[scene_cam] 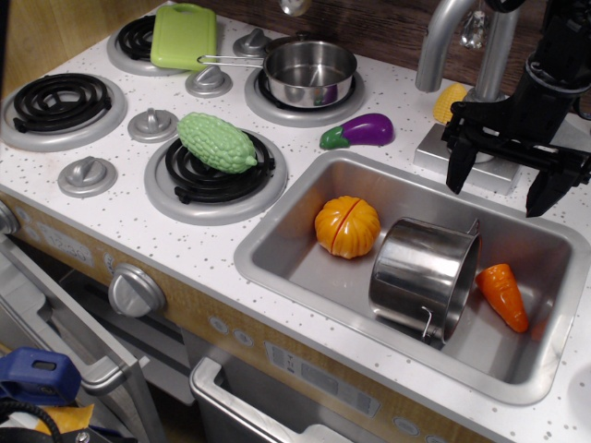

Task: Flip pot upright in sink

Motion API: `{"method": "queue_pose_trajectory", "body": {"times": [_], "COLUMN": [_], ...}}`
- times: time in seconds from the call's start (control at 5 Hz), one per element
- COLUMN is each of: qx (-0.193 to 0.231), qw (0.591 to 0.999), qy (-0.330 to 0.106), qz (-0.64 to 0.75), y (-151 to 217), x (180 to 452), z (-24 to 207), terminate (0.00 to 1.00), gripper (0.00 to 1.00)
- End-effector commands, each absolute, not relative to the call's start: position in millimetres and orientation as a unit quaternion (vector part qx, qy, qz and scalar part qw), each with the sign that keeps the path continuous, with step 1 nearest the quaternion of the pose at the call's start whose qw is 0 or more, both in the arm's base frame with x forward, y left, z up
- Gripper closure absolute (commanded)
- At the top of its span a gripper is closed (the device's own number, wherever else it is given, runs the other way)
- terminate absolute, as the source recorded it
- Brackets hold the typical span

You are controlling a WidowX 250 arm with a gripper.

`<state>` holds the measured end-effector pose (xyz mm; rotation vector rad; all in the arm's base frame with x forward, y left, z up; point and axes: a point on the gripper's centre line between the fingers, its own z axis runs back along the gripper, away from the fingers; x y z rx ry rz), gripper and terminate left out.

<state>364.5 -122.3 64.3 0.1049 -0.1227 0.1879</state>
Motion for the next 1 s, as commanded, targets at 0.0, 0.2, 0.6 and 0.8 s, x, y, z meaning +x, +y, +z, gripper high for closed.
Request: {"method": "queue_pose_trajectory", "body": {"times": [0.0, 0.2, 0.6, 0.8], "qx": [0.052, 0.078, 0.145, 0.178], "qw": [0.992, 0.991, 0.982, 0.977], "qy": [-0.061, -0.054, -0.055, -0.062], "qz": [0.094, 0.098, 0.103, 0.103], "y": [-122, -133, -133, -132], "x": [364, 359, 356, 356], "z": [64, 64, 55, 47], "terminate": [0.00, 0.00, 0.00, 0.00], "gripper": [0.00, 0.00, 0.00, 0.00]}}
